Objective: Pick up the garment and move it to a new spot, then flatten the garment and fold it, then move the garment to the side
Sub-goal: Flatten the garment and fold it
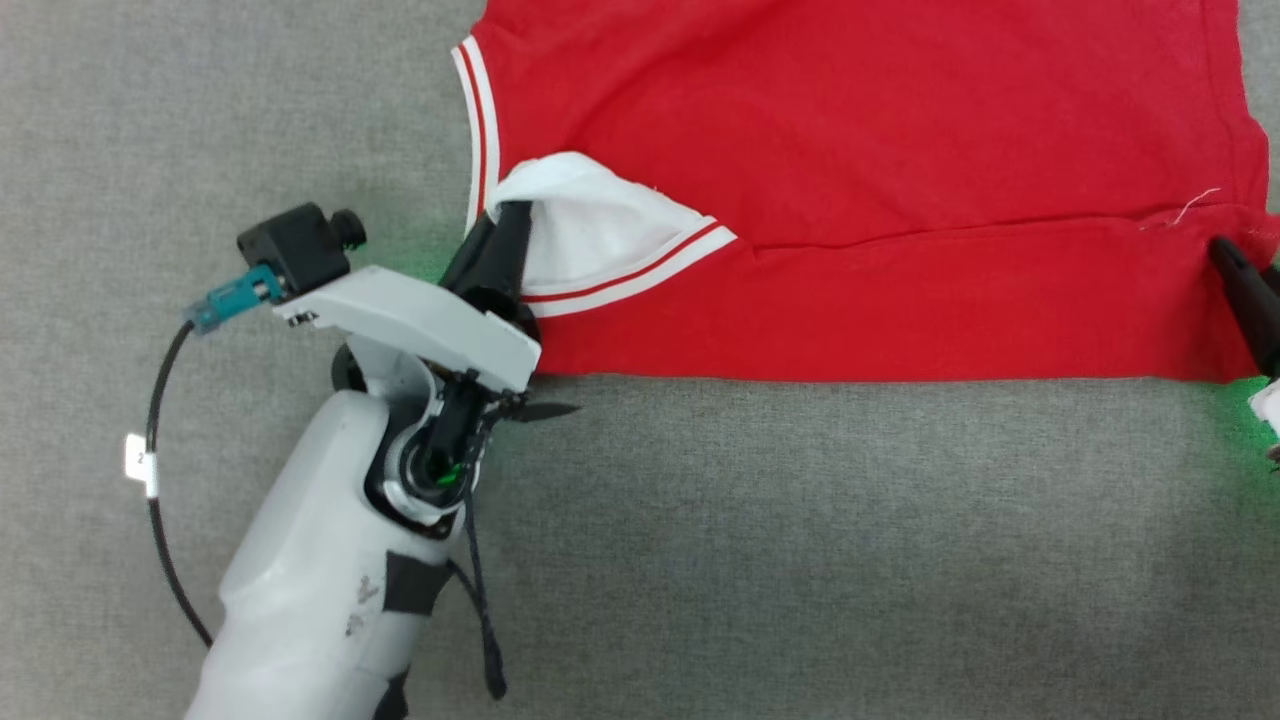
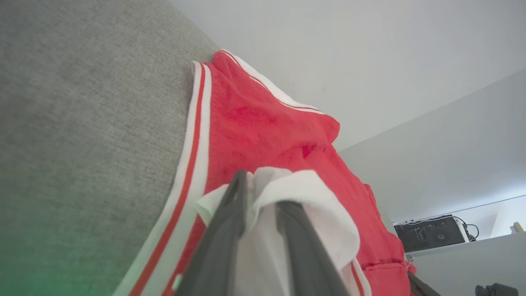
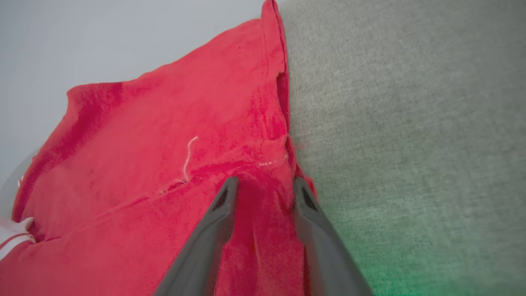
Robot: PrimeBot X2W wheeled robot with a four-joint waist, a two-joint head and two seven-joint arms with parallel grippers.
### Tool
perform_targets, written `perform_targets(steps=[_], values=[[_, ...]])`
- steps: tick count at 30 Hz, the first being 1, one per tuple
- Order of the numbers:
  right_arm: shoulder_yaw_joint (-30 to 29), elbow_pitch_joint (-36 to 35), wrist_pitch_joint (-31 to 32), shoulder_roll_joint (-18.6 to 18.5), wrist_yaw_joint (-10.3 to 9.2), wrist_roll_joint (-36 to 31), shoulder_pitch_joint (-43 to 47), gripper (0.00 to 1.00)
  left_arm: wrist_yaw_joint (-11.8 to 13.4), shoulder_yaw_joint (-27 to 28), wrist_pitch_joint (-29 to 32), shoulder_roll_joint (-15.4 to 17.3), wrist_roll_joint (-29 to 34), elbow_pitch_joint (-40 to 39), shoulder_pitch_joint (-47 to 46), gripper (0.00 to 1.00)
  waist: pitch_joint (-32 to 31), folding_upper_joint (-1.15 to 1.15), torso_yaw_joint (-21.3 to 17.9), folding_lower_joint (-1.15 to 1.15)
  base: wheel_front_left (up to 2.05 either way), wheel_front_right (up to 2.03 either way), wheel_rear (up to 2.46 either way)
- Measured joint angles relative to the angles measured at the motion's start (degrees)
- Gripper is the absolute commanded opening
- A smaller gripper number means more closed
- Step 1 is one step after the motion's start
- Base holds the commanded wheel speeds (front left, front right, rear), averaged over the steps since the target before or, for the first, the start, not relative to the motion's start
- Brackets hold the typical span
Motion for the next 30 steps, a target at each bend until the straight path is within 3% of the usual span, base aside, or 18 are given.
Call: perform_targets(steps=[7,13,19,25,30], values=[[0.33,-3.39,-1.79,-0.85,0.0,-0.05,0.9,1.0,1.83,-1.77,1.69,3.57,2.6,-3.28,3.09,1.0,-2.28,0.0,0.35,0.0,0.0,0.0,0.0],[0.15,-7.19,-1.98,-0.83,0.0,0.16,1.7,1.0,5.84,-3.61,7.8,10.67,5.3,-11.23,6.83,1.0,-4.12,0.0,0.6,0.0,0.0,0.0,0.0],[0.3,-10.47,-2.04,-1.51,0.0,1.62,2.1,1.0,10.21,-4.58,19.13,21.28,6.9,-22.3,8.41,1.0,-4.85,0.0,0.49,0.0,0.0,0.0,0.0],[1.08,-13.21,-1.69,-0.98,0.0,1.59,2.47,1.0,14.38,-6.67,35.85,30.38,5.77,-28.89,6.87,1.0,-4.79,0.0,-0.24,0.0,0.0,0.0,0.0],[2.14,-13.74,-1.62,-0.33,0.0,1.54,2.35,1.0,16.24,-8.7,46.38,33.65,3.74,-30.81,4.47,1.0,-4.42,0.0,-1.34,0.0,0.0,0.0,0.0]])
